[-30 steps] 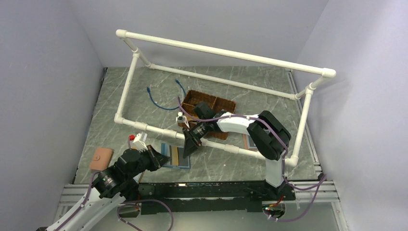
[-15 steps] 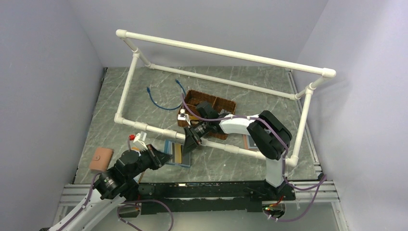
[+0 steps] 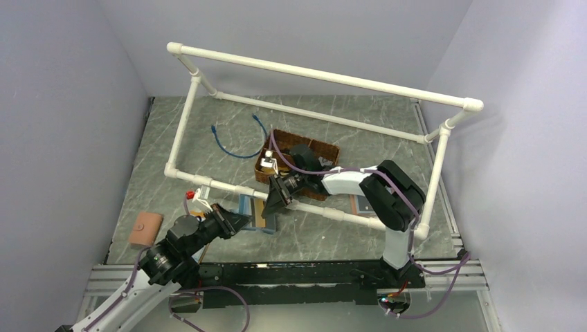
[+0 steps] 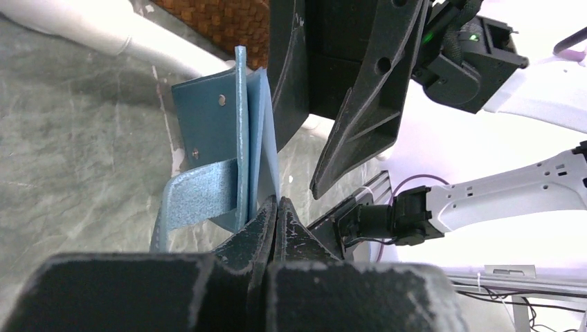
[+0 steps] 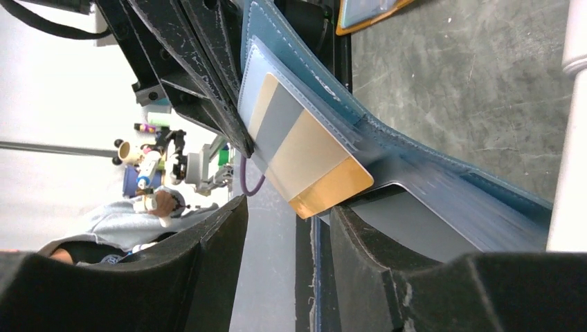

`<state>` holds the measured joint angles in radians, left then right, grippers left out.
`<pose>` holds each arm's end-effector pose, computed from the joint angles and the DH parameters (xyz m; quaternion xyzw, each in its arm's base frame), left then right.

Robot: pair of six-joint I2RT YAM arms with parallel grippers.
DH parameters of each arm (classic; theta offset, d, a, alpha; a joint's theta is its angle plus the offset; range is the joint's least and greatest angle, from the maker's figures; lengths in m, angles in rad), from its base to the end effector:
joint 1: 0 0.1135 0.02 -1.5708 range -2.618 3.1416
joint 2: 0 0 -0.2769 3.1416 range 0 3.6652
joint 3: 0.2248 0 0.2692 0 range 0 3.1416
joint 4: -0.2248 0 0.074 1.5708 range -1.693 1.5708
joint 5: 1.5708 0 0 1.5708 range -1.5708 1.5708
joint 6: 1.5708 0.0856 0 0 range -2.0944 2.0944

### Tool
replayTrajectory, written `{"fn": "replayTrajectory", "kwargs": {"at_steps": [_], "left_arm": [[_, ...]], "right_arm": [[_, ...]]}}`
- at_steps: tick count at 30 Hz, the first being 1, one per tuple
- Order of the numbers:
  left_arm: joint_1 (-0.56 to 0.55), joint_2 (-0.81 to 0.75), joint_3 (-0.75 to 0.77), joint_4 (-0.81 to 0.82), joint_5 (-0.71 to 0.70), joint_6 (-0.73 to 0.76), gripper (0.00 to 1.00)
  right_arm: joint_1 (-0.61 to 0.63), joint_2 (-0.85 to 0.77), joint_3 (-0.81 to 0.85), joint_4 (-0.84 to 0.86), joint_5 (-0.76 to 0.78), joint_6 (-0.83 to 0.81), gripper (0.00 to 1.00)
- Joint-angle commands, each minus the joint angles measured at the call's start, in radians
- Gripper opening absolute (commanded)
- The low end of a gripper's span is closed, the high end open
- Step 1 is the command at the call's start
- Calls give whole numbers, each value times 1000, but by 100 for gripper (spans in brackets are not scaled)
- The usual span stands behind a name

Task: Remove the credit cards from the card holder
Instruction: Remove the credit card from the card holder.

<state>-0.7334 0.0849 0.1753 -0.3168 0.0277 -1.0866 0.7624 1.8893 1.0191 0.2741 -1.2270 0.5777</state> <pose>0.1140 -0.1059 0.1846 -0.1290 0.7717 -0.4982 0.3736 0.2386 0.3393 0.1568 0.3351 -0.6945 -0.6365 0.0158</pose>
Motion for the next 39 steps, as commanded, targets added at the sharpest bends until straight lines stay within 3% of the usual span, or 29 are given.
{"fn": "replayTrajectory", "kwargs": {"at_steps": [1, 10, 22, 26, 30, 31, 35, 39], "left_arm": [[2, 26, 26, 185, -17, -23, 0], [2, 50, -10, 286, -17, -65, 0], [2, 34, 6, 191, -25, -70, 0], [3, 20, 21, 120, -57, -66, 1], [2, 8, 30, 70, -61, -62, 32], [2, 6, 31, 60, -61, -63, 35], [2, 1, 34, 26, -66, -66, 35], [2, -15, 37, -26, -80, -70, 27]], "right_arm": [[-18, -75, -31, 221, -43, 161, 49], [-33, -118, -62, 397, -63, 322, 41], [-46, -138, -76, 435, -58, 375, 0], [-52, -140, -77, 438, -63, 366, 0], [-52, -137, -73, 361, -50, 291, 0], [-52, -136, -72, 348, -48, 280, 0], [-52, -123, -69, 310, -38, 244, 0], [-52, -112, -64, 251, -27, 193, 0]]}}
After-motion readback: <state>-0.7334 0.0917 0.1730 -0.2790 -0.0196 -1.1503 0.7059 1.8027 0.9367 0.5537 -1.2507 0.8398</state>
